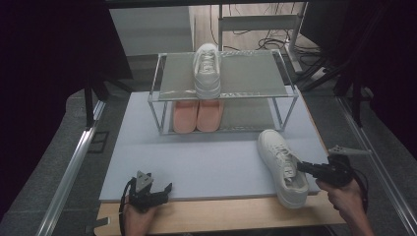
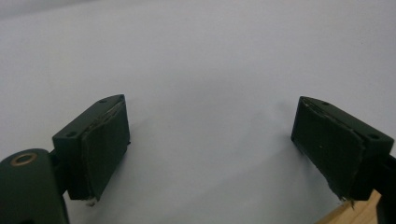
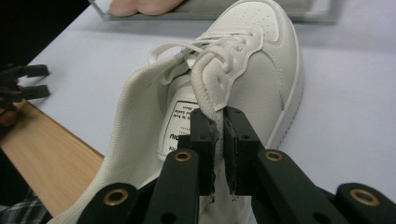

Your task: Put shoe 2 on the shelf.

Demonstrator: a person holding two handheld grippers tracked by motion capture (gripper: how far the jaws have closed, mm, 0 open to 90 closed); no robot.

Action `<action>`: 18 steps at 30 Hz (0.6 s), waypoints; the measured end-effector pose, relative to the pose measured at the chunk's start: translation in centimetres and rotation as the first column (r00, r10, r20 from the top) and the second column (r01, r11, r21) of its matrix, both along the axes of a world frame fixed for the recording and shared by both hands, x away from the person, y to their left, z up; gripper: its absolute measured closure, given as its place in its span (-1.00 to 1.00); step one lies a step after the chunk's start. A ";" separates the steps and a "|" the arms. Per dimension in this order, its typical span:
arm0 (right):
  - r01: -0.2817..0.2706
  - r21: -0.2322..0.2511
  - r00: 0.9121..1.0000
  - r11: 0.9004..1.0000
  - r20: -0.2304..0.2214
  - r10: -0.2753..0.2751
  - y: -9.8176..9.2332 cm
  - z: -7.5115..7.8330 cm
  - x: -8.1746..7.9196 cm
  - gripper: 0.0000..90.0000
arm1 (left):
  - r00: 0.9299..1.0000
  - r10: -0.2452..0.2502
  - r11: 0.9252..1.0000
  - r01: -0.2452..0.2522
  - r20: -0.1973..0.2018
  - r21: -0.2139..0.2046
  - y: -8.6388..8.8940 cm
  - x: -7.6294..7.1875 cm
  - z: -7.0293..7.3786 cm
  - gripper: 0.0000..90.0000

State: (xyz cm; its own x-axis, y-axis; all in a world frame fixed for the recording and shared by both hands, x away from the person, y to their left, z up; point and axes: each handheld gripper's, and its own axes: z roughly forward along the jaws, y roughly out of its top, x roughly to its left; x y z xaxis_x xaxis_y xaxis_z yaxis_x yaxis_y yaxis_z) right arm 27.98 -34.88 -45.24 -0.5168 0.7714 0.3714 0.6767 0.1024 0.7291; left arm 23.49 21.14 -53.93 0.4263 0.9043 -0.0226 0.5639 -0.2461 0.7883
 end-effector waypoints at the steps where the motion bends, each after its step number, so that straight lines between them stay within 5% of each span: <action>1: -0.009 0.002 1.000 1.000 -0.001 0.009 0.3 0.0 0.1 0.84 | 1.000 0.000 1.000 0.000 0.000 0.000 0.0 0.0 0.0 -0.75; 11: -0.121 0.006 0.993 0.993 -0.003 0.121 4.8 -0.1 1.4 0.82 | 1.000 0.000 1.000 0.000 0.001 -0.001 0.0 0.0 0.0 -0.75; 18: -0.113 -0.055 0.993 0.992 0.012 0.114 5.9 0.3 1.8 0.74 | 1.000 -0.001 1.000 0.001 0.000 0.001 0.0 0.0 0.0 -0.75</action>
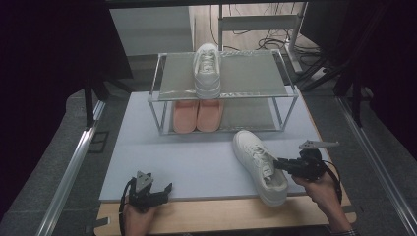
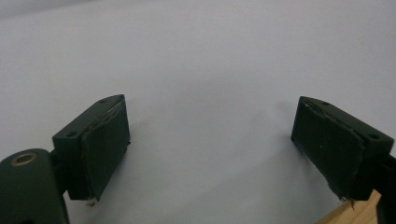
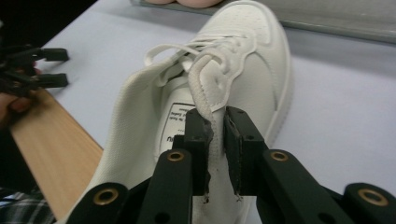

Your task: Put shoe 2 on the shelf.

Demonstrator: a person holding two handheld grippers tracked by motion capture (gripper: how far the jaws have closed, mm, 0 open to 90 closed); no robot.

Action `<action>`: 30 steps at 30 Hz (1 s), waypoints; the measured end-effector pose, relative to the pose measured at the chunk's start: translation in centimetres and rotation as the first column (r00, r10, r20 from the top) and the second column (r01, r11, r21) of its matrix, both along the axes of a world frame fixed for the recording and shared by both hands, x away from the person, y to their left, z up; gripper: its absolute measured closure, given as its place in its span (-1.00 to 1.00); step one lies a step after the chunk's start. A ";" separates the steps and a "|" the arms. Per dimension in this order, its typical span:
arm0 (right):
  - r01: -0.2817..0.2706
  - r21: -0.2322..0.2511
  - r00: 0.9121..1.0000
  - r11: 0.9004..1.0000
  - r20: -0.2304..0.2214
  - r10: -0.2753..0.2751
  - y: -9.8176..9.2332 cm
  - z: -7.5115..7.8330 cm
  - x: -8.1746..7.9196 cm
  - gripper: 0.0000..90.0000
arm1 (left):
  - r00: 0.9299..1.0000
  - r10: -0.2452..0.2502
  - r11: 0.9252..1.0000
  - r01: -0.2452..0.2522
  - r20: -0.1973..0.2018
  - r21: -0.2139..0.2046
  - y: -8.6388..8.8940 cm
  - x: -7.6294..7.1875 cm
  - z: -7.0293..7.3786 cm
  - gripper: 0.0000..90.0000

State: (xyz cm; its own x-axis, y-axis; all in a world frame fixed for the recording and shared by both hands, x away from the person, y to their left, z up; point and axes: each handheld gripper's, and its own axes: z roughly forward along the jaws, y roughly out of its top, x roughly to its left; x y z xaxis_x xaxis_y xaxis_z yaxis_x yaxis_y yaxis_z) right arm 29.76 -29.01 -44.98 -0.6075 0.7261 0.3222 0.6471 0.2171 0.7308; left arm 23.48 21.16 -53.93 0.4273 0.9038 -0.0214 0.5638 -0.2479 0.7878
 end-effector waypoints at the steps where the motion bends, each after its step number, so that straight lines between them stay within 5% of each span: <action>1: 0.011 -0.014 1.000 1.000 0.008 -0.011 -0.3 0.0 0.1 0.72 | 1.000 0.000 1.000 0.000 0.000 0.000 0.0 0.0 0.0 -0.75; 7: 0.037 -0.019 0.999 0.999 0.006 -0.037 -1.4 0.0 0.4 0.65 | 1.000 0.000 1.000 0.000 0.001 -0.001 0.0 0.0 0.0 -0.75; 13: 0.025 -0.085 1.000 0.996 -0.014 -0.027 -1.0 0.4 0.9 0.39 | 1.000 0.000 1.000 0.000 0.000 0.000 0.0 0.0 0.0 -0.75; 19: -0.012 -0.128 1.000 0.992 -0.021 0.009 -0.6 0.6 1.2 0.43 | 1.000 0.000 1.000 0.000 0.000 0.000 0.0 0.0 0.0 -0.75; 23: -0.012 -0.153 0.999 0.988 -0.038 0.006 -0.3 0.8 1.4 0.71 | 1.000 0.000 1.000 0.000 0.000 0.000 0.0 0.0 0.0 -0.75; 30: 0.003 -0.065 0.995 0.998 -0.104 -0.010 -0.7 0.9 1.7 0.83 | 1.000 0.000 1.000 0.000 0.000 0.000 0.0 0.0 0.0 -0.75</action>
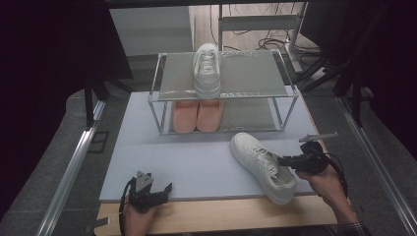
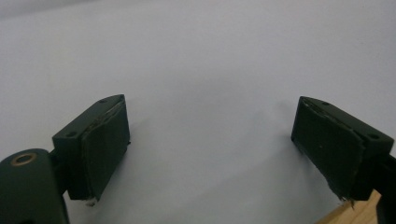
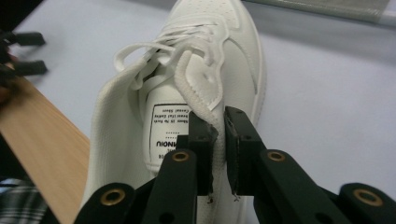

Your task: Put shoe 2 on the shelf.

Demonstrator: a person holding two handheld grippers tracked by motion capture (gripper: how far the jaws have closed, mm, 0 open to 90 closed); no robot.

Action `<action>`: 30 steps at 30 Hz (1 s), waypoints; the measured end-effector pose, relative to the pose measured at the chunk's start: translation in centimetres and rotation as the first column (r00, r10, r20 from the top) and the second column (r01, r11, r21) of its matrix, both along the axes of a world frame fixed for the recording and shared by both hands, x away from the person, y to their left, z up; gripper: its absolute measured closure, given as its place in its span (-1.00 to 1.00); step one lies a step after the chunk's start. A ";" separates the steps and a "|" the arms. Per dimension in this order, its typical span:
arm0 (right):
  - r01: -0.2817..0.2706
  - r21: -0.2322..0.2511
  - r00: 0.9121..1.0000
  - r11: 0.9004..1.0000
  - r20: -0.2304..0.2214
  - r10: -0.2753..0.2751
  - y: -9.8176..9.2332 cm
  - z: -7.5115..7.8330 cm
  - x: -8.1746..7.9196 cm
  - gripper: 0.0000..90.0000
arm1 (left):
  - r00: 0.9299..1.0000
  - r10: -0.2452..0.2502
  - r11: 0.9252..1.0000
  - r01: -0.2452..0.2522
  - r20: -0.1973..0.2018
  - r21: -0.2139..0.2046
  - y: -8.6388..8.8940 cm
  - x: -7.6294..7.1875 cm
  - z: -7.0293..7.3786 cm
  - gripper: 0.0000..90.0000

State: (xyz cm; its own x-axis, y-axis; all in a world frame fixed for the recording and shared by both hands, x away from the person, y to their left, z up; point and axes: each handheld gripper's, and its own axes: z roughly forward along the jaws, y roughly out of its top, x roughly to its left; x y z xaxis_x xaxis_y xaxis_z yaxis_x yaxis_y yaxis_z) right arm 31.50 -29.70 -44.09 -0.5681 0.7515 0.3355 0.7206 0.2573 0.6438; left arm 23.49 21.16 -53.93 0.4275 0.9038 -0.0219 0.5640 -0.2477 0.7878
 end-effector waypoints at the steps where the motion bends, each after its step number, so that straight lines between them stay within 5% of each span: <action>1: 0.007 0.023 1.000 1.000 -0.013 -0.007 -0.1 0.0 0.0 0.84 | 1.000 0.000 1.000 0.000 0.000 0.000 0.0 0.0 0.0 -0.75; 2: 0.022 0.067 0.999 0.997 -0.029 -0.020 -0.4 0.1 0.1 0.85 | 1.000 0.000 1.000 0.000 0.000 0.000 0.0 0.0 0.0 -0.75; 13: 0.061 0.222 0.995 0.973 -0.088 -0.042 -1.7 0.8 0.2 0.86 | 1.000 0.000 1.000 0.000 0.000 0.000 0.0 0.0 0.0 -0.75; 30: 0.059 0.319 0.996 0.946 -0.077 -0.037 -2.0 3.3 0.2 0.86 | 1.000 0.000 1.000 0.000 0.000 0.000 0.0 0.0 0.0 -0.75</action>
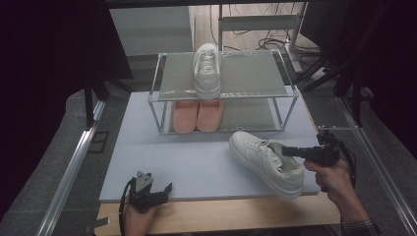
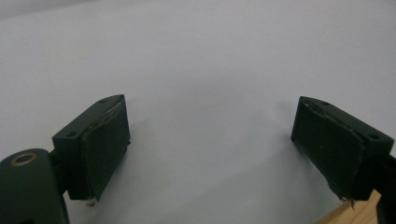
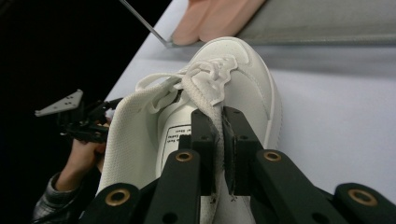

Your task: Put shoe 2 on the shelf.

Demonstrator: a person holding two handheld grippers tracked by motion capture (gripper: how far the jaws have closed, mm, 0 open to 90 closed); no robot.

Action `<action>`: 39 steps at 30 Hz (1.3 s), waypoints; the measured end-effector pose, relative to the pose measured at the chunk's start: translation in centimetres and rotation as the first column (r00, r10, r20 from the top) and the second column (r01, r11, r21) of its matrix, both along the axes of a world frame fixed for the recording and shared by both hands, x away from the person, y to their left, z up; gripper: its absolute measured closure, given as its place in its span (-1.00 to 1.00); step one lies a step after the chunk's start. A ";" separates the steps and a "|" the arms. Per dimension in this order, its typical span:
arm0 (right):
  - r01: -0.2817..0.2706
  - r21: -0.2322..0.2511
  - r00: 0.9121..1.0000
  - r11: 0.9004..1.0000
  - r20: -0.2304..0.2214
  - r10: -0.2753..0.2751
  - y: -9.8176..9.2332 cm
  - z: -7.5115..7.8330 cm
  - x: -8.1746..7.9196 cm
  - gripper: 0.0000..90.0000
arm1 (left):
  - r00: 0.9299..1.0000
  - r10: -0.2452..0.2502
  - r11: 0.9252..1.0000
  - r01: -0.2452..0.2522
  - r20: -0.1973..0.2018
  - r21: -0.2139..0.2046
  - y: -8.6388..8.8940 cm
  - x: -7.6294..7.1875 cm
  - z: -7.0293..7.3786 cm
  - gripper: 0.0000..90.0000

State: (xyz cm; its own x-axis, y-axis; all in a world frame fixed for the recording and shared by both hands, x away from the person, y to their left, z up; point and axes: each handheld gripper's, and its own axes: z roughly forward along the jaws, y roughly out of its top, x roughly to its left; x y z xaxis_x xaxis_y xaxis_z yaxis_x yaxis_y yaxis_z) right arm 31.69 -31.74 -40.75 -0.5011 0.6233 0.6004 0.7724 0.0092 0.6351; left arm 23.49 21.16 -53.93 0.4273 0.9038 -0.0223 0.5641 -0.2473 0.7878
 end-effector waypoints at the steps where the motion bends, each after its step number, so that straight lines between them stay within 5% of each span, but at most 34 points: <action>1: -0.001 0.003 1.000 1.000 0.004 0.001 0.0 0.2 0.0 0.86 | 1.000 0.000 1.000 0.000 0.000 0.000 0.0 0.0 0.0 -0.75; 39: 0.028 0.136 0.998 0.990 0.047 -0.034 -0.4 7.5 0.5 0.86 | 1.000 0.000 1.000 0.000 0.002 -0.001 0.0 0.0 0.0 -0.75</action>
State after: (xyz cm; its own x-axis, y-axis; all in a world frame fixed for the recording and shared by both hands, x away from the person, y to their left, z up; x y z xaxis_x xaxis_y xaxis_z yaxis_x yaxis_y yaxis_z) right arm 32.19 -32.10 -33.26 -0.5136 0.5538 0.6554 0.7390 -0.1026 0.6658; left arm 23.51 21.16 -53.93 0.4277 0.9037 -0.0222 0.5627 -0.2470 0.7889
